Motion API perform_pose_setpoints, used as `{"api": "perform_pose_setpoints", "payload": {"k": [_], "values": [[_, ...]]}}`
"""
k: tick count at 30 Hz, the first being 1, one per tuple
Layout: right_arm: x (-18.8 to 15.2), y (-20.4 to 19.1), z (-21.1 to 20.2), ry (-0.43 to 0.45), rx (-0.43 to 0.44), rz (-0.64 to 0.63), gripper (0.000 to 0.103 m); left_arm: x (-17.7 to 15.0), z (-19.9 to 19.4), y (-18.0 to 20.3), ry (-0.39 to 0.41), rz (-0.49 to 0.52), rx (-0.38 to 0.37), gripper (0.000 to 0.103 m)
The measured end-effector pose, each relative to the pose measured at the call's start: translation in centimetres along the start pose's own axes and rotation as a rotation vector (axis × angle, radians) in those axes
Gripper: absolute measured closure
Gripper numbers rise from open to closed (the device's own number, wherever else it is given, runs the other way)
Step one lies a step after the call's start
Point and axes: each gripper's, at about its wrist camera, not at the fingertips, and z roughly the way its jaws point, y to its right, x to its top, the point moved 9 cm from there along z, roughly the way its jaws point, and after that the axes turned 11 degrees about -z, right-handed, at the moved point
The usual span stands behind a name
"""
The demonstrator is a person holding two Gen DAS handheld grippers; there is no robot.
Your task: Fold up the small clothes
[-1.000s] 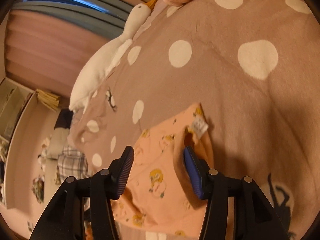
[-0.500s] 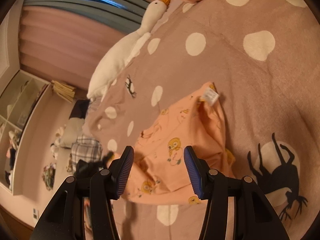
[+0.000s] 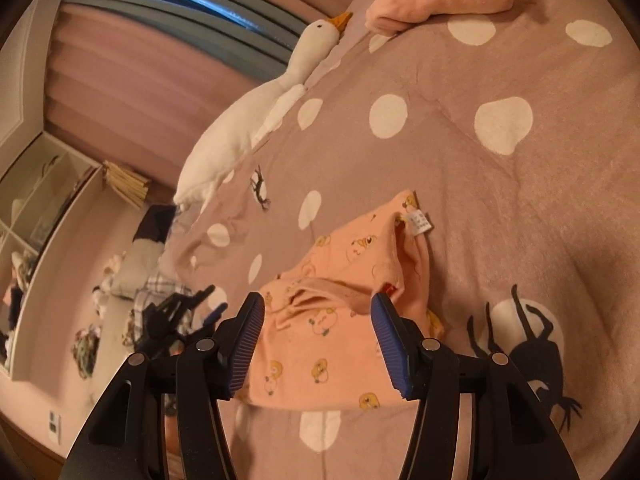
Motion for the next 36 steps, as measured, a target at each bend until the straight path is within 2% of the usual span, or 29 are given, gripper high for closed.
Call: {"api": "perform_pose_setpoints", "payload": {"k": [3,9,10,11,12,13,15,17,20,22,23,24,25,27,29,31,36], "values": [[0.0,0.7,-0.1,-0.001,-0.013,0.028,0.047,-2.0,-1.3,-1.1,-0.051,0.071,-0.003,0.068],[0.1,1.7,1.5,-0.048,0.0,0.076,0.047,-6.0,-2.5,-2.9,-0.153,0.117,-0.056,0.068],[0.2,1.9,2.2,-0.067,-0.012,0.079,0.05,-6.4,-2.5,-2.9,-0.161,0.124,-0.058,0.068],[0.4,2.0,3.0,-0.094,-0.039,0.063,0.057,-6.7,-2.4,-3.0,-0.17,0.137,-0.055,0.068],[0.7,2.2,3.9,-0.127,-0.078,0.052,0.078,-7.0,-2.4,-3.1,-0.172,0.148,-0.047,0.068],[1.1,2.4,4.6,-0.148,-0.099,0.058,0.09,-7.2,-2.3,-3.3,-0.171,0.161,-0.033,0.068],[2.3,2.4,5.8,-0.154,-0.108,0.066,0.096,-7.4,-2.1,-3.4,-0.174,0.168,-0.026,0.068],[4.7,2.1,6.9,-0.125,-0.124,0.05,0.096,-7.5,-1.9,-3.7,-0.175,0.174,-0.013,0.068],[8.3,2.4,8.1,-0.039,-0.141,0.062,0.096,-7.5,-2.0,-4.4,-0.178,0.159,-0.008,0.068],[9.2,3.8,8.4,0.003,-0.145,0.132,0.095,-7.1,-2.5,-4.6,-0.169,0.14,-0.014,0.066],[9.1,4.2,8.6,-0.001,-0.123,0.166,0.085,-7.0,-2.8,-4.6,-0.163,0.139,-0.019,0.066],[8.8,4.5,8.7,-0.014,-0.116,0.193,0.057,-6.8,-3.3,-4.6,-0.153,0.145,-0.021,0.066],[8.3,4.8,8.1,-0.007,-0.123,0.201,0.048,-6.5,-4.0,-4.8,-0.141,0.158,-0.022,0.065],[7.6,4.6,7.1,-0.003,-0.127,0.14,0.048,-5.8,-5.2,-4.9,-0.11,0.178,-0.018,0.06],[6.1,4.9,5.5,-0.031,-0.161,0.084,0.048,-5.1,-5.9,-5.4,-0.086,0.183,-0.007,0.049],[4.7,5.5,4.1,-0.057,-0.163,0.059,0.048,-4.6,-6.2,-6.3,-0.08,0.164,-0.001,0.048],[1.0,6.5,2.5,-0.156,-0.116,0.072,0.048,-5.7,-4.7,-7.7,-0.181,0.129,-0.002,0.048]]}}
